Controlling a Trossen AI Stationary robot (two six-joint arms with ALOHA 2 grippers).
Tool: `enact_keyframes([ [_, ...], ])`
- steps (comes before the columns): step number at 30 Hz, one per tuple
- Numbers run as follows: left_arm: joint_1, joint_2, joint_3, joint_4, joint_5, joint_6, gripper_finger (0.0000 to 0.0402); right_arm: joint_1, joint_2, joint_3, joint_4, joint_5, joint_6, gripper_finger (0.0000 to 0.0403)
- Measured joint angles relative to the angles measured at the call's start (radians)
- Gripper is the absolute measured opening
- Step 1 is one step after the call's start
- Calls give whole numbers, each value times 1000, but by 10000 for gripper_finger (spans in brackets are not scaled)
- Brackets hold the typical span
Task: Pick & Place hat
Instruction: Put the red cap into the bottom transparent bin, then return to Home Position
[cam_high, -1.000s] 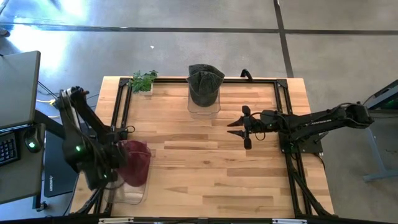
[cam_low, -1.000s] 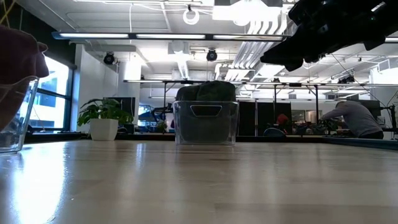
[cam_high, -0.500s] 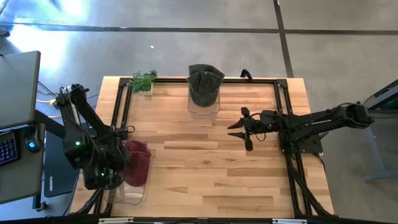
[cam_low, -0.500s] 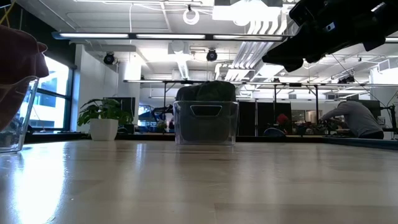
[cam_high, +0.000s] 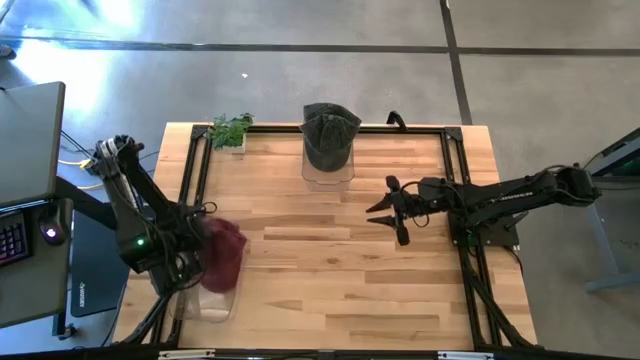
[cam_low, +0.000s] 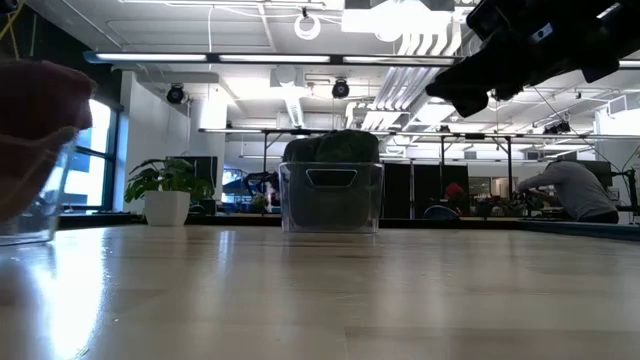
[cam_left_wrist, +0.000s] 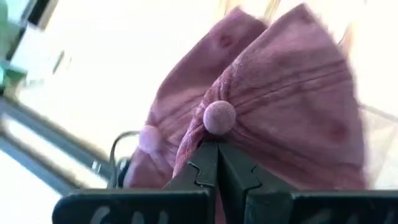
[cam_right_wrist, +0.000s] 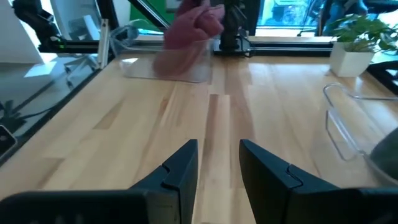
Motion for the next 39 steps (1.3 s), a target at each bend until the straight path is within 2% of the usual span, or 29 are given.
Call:
enact_keyframes([
  [4,0,-17,15,-2,-48,11,0,31,0,0,0,10,9,114],
  [8,0,-11,106,2,-67,1,0,58,-8,0,-12,55,21,114],
  [11,0,5,210,12,-149,-11,0,73,-38,0,-47,105,54,114],
  [13,0,13,272,53,-241,0,0,76,-76,0,-88,108,79,114],
  [18,1,16,277,425,-545,235,0,75,-221,0,-270,16,180,109],
  [21,43,24,221,636,-573,419,0,78,-328,0,-403,-98,223,82],
  [25,178,68,77,938,-535,656,0,112,-416,0,-420,-172,202,17],
  [27,240,75,-19,1144,-494,775,0,132,-425,0,-378,-167,180,8],
  [30,360,93,-196,1580,-334,1010,0,155,-422,0,-291,-101,151,17],
  [33,526,152,-331,1998,-147,1213,0,139,-435,0,-237,-32,87,5],
  [35,638,158,-389,2101,-22,1247,0,93,-461,0,-220,-12,64,4],
  [39,828,66,-423,2059,104,1307,0,-49,-524,0,-271,-54,75,2],
])
